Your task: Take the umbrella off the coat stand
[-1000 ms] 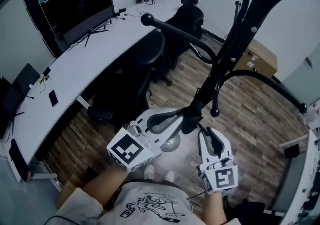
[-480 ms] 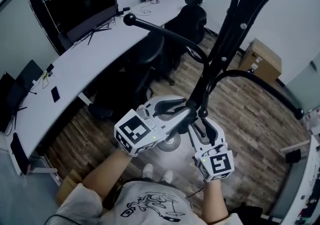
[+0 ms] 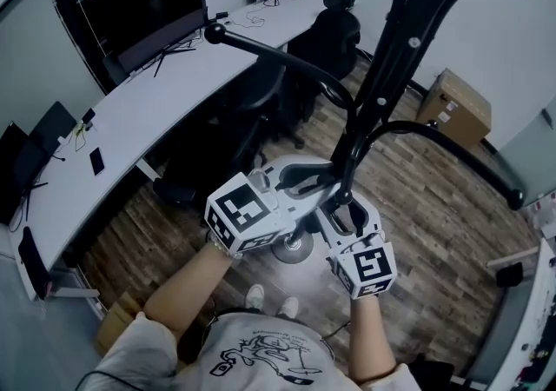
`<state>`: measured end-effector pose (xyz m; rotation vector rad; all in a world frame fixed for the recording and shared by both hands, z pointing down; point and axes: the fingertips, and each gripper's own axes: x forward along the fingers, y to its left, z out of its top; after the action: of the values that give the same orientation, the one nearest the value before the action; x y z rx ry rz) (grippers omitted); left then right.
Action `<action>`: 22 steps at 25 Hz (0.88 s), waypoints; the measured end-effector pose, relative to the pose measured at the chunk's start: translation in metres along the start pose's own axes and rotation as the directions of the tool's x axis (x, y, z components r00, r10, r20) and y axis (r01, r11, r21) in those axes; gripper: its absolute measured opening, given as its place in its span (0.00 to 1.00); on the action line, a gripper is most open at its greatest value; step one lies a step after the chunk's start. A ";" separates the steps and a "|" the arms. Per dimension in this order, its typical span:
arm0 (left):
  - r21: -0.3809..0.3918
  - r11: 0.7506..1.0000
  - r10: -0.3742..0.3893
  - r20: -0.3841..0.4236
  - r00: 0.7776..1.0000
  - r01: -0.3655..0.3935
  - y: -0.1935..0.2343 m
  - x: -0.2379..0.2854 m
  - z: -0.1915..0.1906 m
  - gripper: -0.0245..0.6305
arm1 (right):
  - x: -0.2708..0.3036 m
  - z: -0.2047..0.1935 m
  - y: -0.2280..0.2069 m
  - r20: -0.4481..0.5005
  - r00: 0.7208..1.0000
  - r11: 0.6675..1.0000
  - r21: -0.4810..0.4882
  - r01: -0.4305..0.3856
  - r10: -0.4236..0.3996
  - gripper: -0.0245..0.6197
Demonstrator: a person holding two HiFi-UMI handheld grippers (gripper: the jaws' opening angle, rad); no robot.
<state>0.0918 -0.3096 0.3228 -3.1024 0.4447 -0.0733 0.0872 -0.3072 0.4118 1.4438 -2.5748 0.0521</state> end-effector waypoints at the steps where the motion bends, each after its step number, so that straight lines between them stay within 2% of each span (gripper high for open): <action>1: 0.001 1.000 -0.006 -0.003 1.000 0.006 0.000 0.002 0.000 0.21 | 0.002 -0.001 -0.001 -0.002 1.000 1.000 0.000 -0.002 0.002 0.42; 11: 0.019 0.997 -0.081 -0.015 0.997 0.081 -0.002 0.015 0.002 0.19 | 0.019 -0.007 -0.006 -0.018 0.999 0.999 0.000 -0.042 0.042 0.43; 13: 0.018 0.996 -0.089 -0.010 0.996 0.090 -0.003 0.016 0.002 0.13 | 0.021 -0.005 -0.004 -0.013 0.999 0.999 0.002 -0.053 0.053 0.39; 16: 0.024 0.995 -0.096 -0.007 0.995 0.096 -0.004 0.017 0.002 0.09 | 0.023 -0.004 -0.003 -0.008 0.998 0.998 -0.008 -0.060 0.060 0.28; 22: 0.045 0.994 -0.101 -0.013 0.995 0.102 -0.004 0.014 0.002 0.07 | 0.021 -0.005 -0.002 -0.010 0.998 0.997 -0.017 -0.069 0.069 0.27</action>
<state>0.1066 -0.3098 0.3219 -3.0795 0.2813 -0.0988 0.0786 -0.3255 0.4203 1.3454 -2.6103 0.0466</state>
